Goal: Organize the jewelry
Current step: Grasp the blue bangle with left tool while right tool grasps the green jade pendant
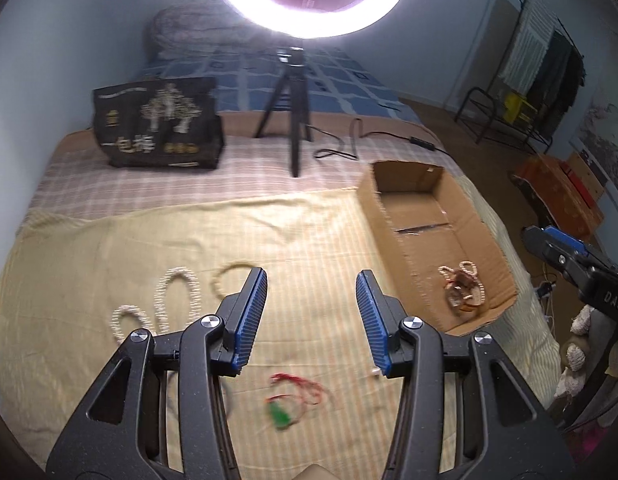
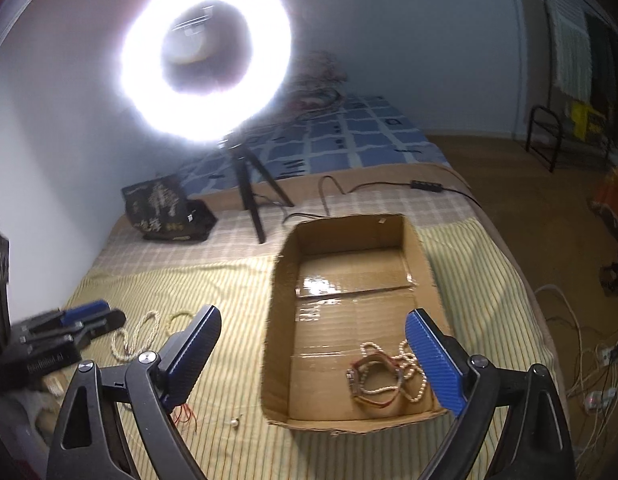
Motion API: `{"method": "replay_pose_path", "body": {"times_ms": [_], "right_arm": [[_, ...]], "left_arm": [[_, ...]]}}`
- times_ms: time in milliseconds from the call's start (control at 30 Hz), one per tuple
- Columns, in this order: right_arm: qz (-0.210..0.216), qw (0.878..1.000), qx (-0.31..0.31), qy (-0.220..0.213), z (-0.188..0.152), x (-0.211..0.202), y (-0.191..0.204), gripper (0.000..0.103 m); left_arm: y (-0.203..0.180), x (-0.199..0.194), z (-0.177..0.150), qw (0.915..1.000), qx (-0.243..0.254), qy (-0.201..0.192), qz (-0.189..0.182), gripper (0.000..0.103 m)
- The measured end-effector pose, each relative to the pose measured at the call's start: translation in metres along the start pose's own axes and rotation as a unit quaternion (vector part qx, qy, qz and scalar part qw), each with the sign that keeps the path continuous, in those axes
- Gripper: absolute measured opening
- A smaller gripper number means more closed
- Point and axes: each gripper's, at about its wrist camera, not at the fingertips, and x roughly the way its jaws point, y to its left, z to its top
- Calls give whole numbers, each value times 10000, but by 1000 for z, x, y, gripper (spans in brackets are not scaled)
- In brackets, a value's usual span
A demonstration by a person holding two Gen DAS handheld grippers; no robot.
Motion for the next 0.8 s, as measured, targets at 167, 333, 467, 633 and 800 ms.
{"method": "replay_pose_path", "body": {"times_ms": [167,333,467,633,800], "right_arm": [[128,9985,-510,-157,-7,2,36,95],[428,9940,-991,168,-15,17,71,95],[792,9852,-1284,815,-27,36,99,95],[1090,9738,-1433,1390,-49,56,119,92],[1507,9561,-1264,2171,-75,83,135,72]], "left_arm": [[29,-13,-8,9998,-76,-1,183,47],[61,-22,-20,9993,-171,73,334,47],[84,-21,-33,9987,-258,241,380,47],[108,-13,-52,9967,-380,557,449,47],[129,6,-74,9913,-703,1073,307,38]]}}
